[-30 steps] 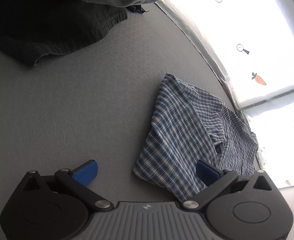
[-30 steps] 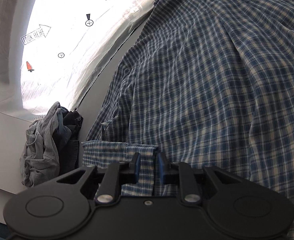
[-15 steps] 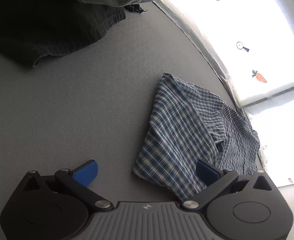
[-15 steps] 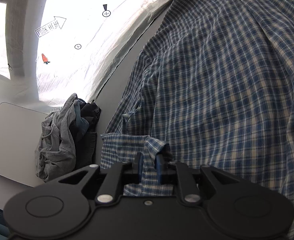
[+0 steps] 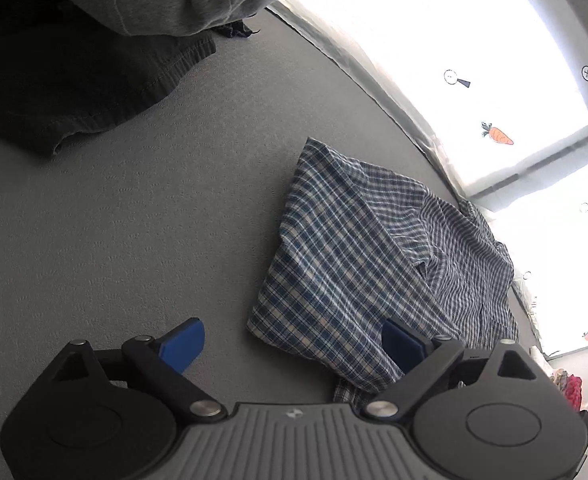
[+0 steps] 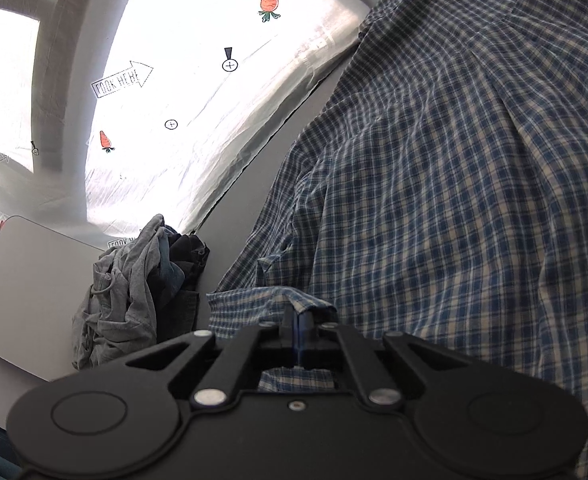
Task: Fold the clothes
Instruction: 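Fold the held side edge over toward the shirt center with the right tool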
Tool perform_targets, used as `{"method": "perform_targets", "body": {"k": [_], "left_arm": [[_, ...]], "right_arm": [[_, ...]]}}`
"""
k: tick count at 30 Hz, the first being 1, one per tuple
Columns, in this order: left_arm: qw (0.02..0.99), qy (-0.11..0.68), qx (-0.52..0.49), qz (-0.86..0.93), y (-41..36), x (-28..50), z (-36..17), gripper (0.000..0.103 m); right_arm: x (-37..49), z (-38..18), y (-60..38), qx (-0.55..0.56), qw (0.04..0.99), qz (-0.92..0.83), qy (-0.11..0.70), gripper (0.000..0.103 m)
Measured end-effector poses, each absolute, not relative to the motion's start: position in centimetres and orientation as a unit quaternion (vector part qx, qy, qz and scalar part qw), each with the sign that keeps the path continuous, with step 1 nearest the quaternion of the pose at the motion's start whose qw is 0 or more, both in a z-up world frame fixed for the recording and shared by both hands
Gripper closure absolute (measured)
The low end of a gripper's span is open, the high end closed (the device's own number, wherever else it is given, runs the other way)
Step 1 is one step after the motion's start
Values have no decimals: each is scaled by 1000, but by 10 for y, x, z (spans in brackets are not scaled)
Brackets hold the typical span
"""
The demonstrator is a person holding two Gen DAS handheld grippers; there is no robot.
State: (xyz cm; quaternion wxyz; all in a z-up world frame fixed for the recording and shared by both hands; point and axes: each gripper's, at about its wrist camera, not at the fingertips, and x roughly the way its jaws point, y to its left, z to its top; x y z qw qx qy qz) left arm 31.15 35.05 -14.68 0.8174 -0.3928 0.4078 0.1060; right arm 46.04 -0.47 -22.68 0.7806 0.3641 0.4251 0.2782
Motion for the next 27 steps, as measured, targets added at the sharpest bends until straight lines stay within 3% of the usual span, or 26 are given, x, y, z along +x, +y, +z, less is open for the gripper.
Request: {"method": "perform_targets", "body": {"k": [6,19,27], "left_arm": [[846,417,-325,70,280,307,-121,8],[823,476,-300,81,108,282,-136,8],[820,479,-288,122,37,293,-148,7]], "right_arm": [[431,-204,-61,355,815,245,387,102],[401,-145,-224,349,847,203,345,102],[410,-141,-312,312,872,161,340,102]]}}
